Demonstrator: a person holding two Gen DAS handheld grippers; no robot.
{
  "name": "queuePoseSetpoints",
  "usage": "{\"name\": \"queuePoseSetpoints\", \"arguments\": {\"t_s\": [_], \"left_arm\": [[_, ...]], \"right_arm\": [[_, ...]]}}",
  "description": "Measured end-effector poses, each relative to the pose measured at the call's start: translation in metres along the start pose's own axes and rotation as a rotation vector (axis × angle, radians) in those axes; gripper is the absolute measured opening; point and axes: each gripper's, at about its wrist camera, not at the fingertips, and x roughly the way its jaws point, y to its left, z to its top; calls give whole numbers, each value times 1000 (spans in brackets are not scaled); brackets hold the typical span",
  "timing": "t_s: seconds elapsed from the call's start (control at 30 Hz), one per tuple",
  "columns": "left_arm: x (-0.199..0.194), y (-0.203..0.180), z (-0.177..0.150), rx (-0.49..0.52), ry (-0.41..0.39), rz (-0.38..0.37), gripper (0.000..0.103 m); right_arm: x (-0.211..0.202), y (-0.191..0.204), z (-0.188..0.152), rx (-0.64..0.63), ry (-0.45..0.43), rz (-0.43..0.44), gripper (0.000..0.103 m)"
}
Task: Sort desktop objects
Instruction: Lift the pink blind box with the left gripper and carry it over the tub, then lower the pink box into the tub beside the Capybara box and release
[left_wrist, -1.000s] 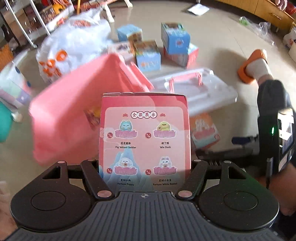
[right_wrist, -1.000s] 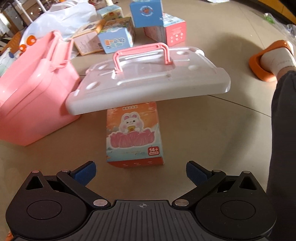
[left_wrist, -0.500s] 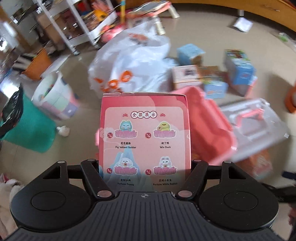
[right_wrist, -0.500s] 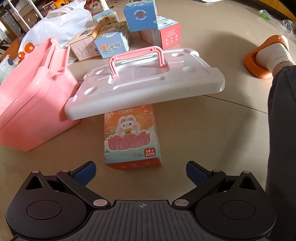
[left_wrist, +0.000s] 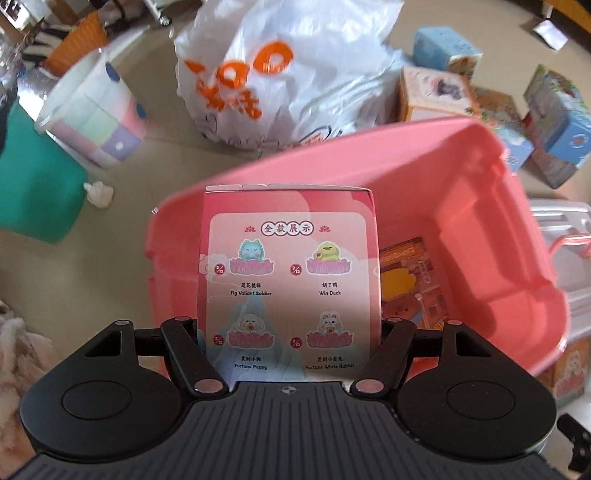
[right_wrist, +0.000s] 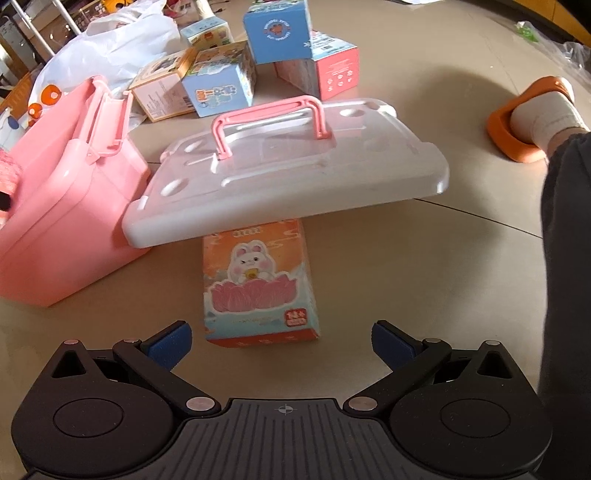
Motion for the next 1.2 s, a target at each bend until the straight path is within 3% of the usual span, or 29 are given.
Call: {"name": "queuePoseSetpoints", "arguments": {"t_s": [0.17,0.37,0.57,0.83,1.2], "left_arm": [[26,-1,-1,-17,44,-3,71],[45,1,-2,-37,77,-6,71],[60,4,-4,-57,106,-24,71],[73,10,0,-107,134,-41,71],[79,10,4,-98,175,-55,71]], "right_arm": [[0,6,3,-37,3,13,103],[4,-8,5,60,23,32,103],[10,-12,4,77,41,35,103],[13,-21,2,108,56,25,103],[18,-16,1,96,75,28,103]]}}
